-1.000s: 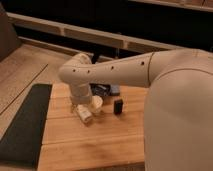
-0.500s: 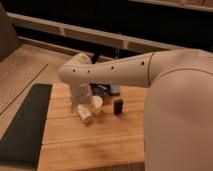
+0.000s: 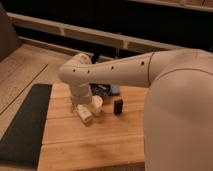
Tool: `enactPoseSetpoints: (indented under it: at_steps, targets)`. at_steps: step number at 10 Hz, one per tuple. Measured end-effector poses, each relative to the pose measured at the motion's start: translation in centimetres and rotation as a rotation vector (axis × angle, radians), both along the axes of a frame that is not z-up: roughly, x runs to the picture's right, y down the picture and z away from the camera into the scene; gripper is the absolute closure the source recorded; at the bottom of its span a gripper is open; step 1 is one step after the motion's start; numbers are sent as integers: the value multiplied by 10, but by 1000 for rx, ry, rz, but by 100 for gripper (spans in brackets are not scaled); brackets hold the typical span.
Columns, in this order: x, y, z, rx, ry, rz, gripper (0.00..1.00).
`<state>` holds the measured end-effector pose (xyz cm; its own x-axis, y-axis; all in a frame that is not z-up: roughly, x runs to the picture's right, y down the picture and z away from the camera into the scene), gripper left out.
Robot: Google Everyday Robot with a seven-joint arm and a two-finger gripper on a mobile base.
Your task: Knock the eraser over
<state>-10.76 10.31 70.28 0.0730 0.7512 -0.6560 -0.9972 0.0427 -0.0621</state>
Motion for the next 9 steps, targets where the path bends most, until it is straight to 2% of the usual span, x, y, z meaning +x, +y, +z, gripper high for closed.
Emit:
enactPoseSetpoints:
  at_steps: [4,6,9]
  targets:
    - [0,-1,1,3,1,1,35]
    - [5,-4,8,21,28,37,35]
    - [38,1,15,24,95,110,35]
